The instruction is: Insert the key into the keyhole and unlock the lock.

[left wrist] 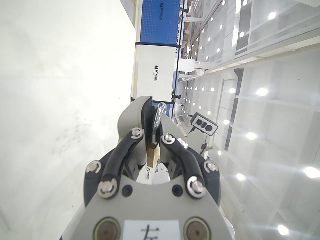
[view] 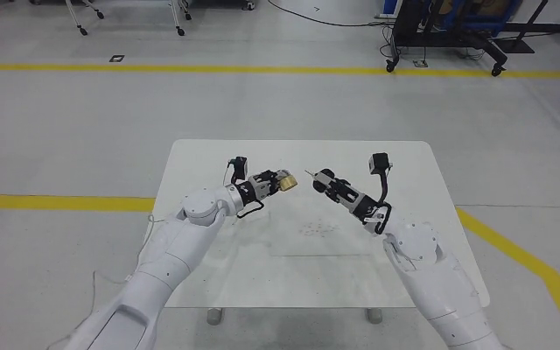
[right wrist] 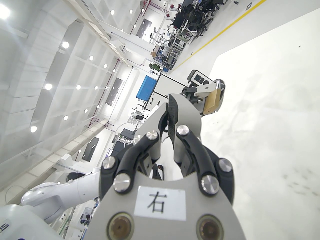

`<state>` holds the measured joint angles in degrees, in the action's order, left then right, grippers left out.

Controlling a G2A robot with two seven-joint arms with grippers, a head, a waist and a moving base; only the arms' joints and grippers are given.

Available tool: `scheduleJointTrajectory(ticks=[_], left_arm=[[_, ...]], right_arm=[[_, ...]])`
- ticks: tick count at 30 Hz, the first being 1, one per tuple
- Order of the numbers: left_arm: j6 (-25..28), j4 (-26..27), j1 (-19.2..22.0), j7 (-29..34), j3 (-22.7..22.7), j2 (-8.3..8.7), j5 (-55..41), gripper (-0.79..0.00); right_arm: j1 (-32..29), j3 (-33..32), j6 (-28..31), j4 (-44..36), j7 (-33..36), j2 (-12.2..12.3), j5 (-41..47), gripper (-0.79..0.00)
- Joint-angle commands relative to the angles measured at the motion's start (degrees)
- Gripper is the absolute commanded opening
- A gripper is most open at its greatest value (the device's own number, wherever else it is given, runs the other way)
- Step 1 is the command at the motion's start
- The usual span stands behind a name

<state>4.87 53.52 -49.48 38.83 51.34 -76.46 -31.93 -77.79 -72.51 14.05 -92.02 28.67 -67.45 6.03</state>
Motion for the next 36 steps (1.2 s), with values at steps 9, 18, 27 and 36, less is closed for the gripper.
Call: scheduleJointTrajectory(ticks=[9, 18, 27, 36], left_arm=[[5.9, 3.4, -3.6, -11.3, -0.6, -1.74, -1.3, -0.785], [8.2, 0.0, -1.9, -12.0, -1.1, -3.05, -0.4, -0.785], [8.5, -0.2, -2.1, -13.1, -0.2, -3.3, 2.3, -0.785], [8.7, -0.5, -2.0, -12.5, 0.1, -3.91, 3.2, -0.785]], right_arm=[[-1.2, 8.3, -1.7, 3.8, -15.5, -2.2, -3.5, -0.785], [-1.2, 9.0, -2.6, 4.4, -20.9, -3.1, -3.9, -0.785], [-0.6, 9.9, -3.2, 5.2, -18.3, -3.6, -2.4, -0.785], [-0.3, 10.3, -5.9, 5.6, -20.9, -4.1, -3.9, -0.785]])
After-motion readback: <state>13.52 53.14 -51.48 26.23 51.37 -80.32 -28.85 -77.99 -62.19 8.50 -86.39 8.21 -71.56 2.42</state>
